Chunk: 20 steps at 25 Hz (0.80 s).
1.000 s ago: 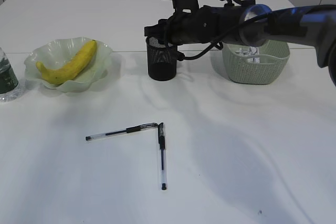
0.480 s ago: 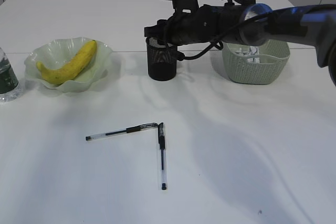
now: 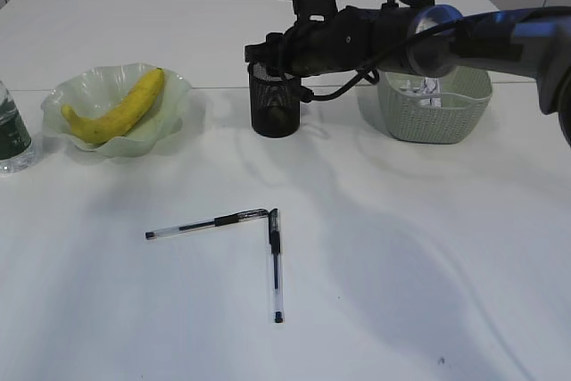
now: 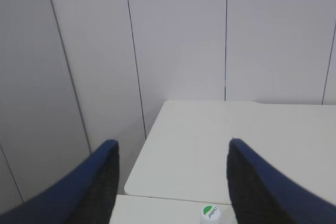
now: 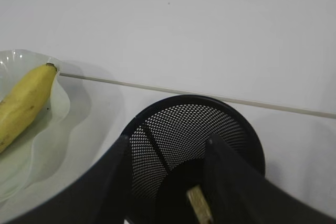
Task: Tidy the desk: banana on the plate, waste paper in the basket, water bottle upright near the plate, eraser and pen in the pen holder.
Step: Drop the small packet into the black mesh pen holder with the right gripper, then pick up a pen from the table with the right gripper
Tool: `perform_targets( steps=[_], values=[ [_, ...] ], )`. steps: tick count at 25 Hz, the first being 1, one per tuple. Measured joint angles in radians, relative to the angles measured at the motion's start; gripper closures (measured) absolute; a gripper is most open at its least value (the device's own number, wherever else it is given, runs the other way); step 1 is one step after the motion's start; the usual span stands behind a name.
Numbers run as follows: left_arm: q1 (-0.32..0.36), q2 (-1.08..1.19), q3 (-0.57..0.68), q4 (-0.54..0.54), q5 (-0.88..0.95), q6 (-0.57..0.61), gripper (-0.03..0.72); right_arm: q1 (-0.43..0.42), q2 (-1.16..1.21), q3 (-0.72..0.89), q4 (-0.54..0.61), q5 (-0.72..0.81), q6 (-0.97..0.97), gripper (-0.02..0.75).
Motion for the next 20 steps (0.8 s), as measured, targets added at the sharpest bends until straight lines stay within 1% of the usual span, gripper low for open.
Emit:
perform_targets(
  steps=[5,9,15,20],
  values=[
    [0.000,0.000,0.000,0.002,0.000,0.000,0.238,0.000,0.000,-0.043,0.000,0.076,0.000,0.400],
    [0.000,0.000,0.000,0.011,0.000,0.000,0.238,0.000,0.000,-0.122,-0.007,0.184,0.000,0.400],
    [0.000,0.000,0.000,0.017,0.000,0.000,0.238,0.000,0.000,-0.310,-0.080,0.408,0.000,0.400],
    [0.000,0.000,0.000,0.019,0.000,0.000,0.238,-0.006,0.000,-0.516,-0.133,0.643,0.000,0.400]
  ],
)
